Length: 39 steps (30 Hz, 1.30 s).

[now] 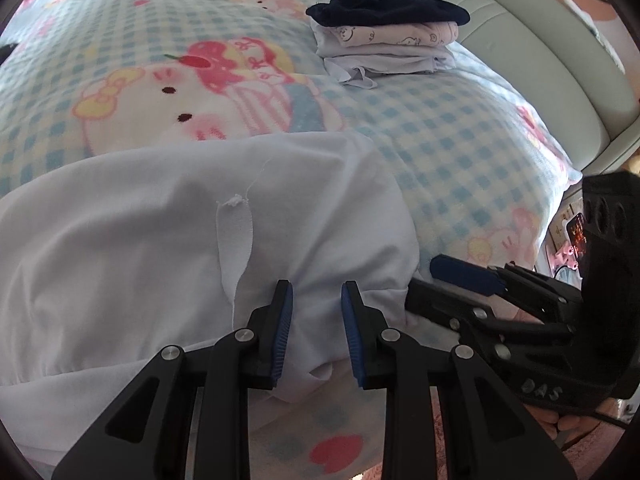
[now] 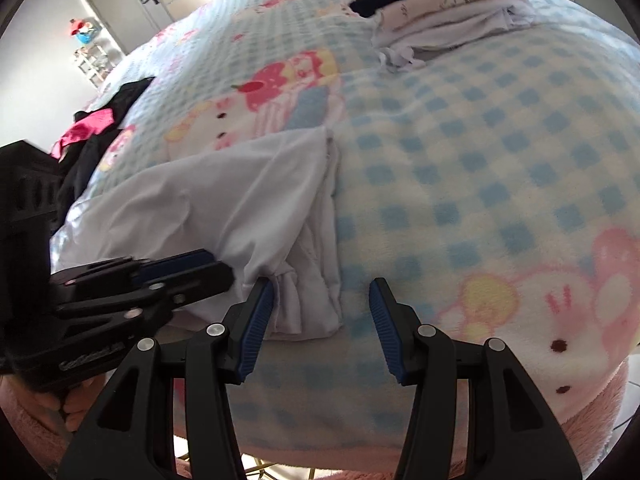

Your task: Fold clothes

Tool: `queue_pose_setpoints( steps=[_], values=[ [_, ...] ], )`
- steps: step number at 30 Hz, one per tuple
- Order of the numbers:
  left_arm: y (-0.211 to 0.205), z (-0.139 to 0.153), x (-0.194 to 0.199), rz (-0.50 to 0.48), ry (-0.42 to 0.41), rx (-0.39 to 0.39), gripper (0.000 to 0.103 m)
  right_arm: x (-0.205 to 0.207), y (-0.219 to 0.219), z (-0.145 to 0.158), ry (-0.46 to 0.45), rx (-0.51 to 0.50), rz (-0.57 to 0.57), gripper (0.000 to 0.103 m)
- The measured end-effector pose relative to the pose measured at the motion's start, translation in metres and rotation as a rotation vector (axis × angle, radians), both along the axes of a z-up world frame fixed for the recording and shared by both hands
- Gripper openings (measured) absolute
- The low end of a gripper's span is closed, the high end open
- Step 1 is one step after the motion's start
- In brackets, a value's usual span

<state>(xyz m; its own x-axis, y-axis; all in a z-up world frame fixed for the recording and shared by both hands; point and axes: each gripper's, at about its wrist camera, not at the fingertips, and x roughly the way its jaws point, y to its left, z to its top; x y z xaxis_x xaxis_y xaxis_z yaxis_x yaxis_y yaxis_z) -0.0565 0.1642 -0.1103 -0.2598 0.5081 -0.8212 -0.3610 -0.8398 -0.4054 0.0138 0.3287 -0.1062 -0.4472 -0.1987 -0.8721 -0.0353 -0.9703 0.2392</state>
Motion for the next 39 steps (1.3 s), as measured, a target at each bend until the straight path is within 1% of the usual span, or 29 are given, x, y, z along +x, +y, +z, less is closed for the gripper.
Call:
queue_pose_setpoints(
  steps=[4,7,12,14,19,21,22,23,24,25,27,29,33,35,37,39],
  values=[
    [0.000,-0.002,-0.001,0.002,-0.010,0.004,0.027,0.003,-0.001,-0.009,-0.027,0.036,-0.009,0.051],
    [0.001,-0.002,-0.001,-0.003,-0.005,-0.002,0.027,0.005,0.006,-0.014,-0.025,0.027,-0.038,0.050],
    [0.002,-0.003,-0.002,-0.010,-0.004,-0.004,0.027,0.008,0.004,-0.016,-0.021,0.093,-0.077,0.050],
    [0.002,-0.004,-0.002,-0.011,-0.005,0.000,0.027,0.009,0.005,-0.015,-0.021,0.116,-0.093,0.050],
    [0.001,-0.005,-0.001,-0.017,0.003,0.001,0.027,0.016,0.017,-0.007,-0.022,0.135,-0.148,0.050],
    [0.000,-0.007,-0.002,-0.012,0.002,0.004,0.027,0.018,0.026,-0.001,-0.022,0.155,-0.189,0.030],
    [0.000,-0.007,-0.001,-0.008,-0.001,0.009,0.027,0.018,0.033,0.003,-0.011,0.133,-0.200,0.030],
    [-0.001,-0.007,-0.002,-0.004,-0.006,0.017,0.027,0.018,0.037,0.006,0.000,0.095,-0.193,0.033],
    [-0.001,-0.007,-0.001,-0.002,-0.005,0.022,0.027,0.017,0.039,0.010,0.012,0.043,-0.171,0.037],
    [-0.002,-0.007,-0.001,-0.001,-0.003,0.023,0.027,0.016,0.039,0.013,0.027,0.016,-0.148,0.037],
    [-0.002,-0.007,0.001,-0.002,0.002,0.027,0.027,0.013,0.027,0.020,0.059,0.038,-0.075,0.041],
    [-0.004,-0.007,0.001,-0.002,0.004,0.034,0.028,0.008,0.012,0.021,0.070,0.051,-0.012,0.041],
    [-0.005,-0.007,0.000,0.001,-0.005,0.043,0.028,-0.005,-0.004,0.009,0.046,0.052,0.030,0.041],
    [-0.004,-0.006,0.001,-0.001,-0.002,0.043,0.028,-0.005,-0.001,0.003,0.027,0.048,0.008,0.041],
    [-0.005,0.000,0.005,-0.002,0.015,0.053,0.029,-0.004,0.007,-0.003,0.006,0.043,-0.024,0.045],
    [-0.009,0.012,0.010,-0.001,0.049,0.081,0.034,-0.001,0.016,-0.002,0.011,0.022,-0.066,0.045]
  ],
)
